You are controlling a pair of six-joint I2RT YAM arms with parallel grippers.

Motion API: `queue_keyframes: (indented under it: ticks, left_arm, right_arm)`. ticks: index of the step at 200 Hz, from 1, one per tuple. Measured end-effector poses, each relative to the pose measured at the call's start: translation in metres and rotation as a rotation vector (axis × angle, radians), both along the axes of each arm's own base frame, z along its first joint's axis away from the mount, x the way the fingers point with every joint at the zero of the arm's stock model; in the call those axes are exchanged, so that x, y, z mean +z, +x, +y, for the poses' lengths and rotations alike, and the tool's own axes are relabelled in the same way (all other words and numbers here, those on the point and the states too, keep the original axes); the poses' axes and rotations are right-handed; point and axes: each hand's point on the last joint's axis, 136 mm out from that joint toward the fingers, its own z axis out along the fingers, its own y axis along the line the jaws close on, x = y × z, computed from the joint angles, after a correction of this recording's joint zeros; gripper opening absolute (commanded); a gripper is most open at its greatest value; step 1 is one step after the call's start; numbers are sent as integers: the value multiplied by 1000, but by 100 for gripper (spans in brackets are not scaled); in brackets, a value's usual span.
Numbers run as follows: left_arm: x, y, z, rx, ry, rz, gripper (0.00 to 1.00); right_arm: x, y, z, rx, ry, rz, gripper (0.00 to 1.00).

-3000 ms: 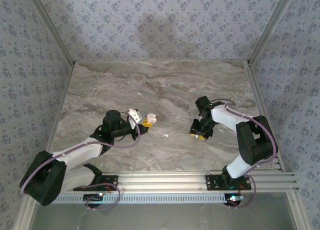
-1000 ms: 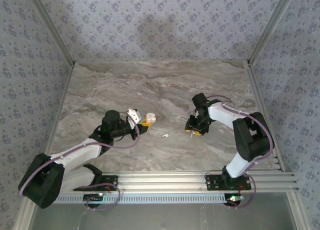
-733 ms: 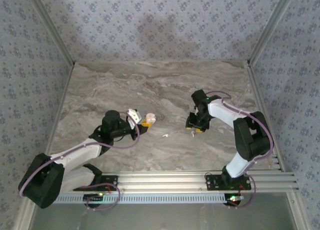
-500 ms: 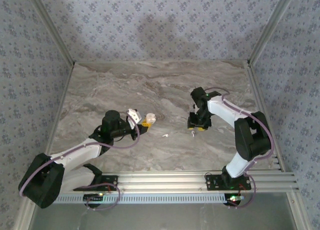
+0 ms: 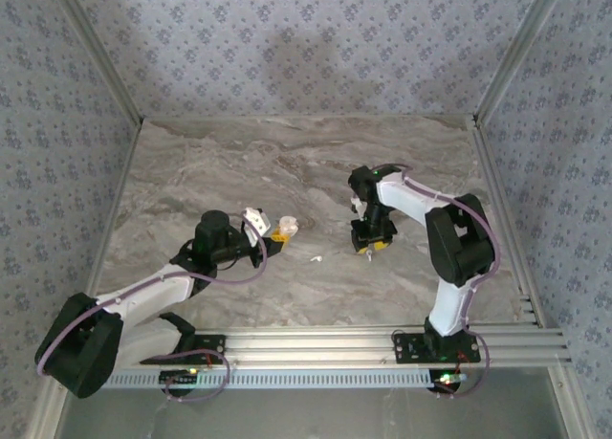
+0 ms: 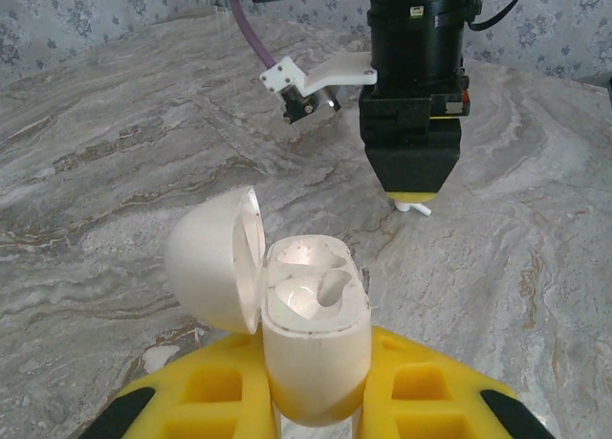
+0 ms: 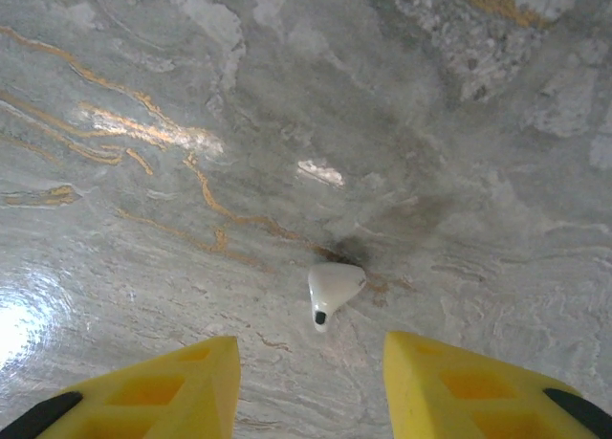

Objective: Insert the wireless bluetooth earbuds into the charging case

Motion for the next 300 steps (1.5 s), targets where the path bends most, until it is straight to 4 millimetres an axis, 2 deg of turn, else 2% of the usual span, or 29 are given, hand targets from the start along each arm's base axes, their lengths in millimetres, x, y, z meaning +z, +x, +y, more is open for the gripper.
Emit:
queue_keyframes:
  ticks: [122,236,274,300]
  left_arm:
    - [1,0,0,0,-2,-2,16]
    - [1,0,0,0,0,-1,16]
    - [0,0,0,0,3,4,16]
    - [-2,-1,0,-1,9,9,16]
  right_arm:
    - [-15,-1,-3,16,-34,39,41]
    - [-22,2,-2,12,-34,41,29]
    - [-23,2,-4,4,-36,41,32]
    - [-23,2,-5,-1,-40,40,30]
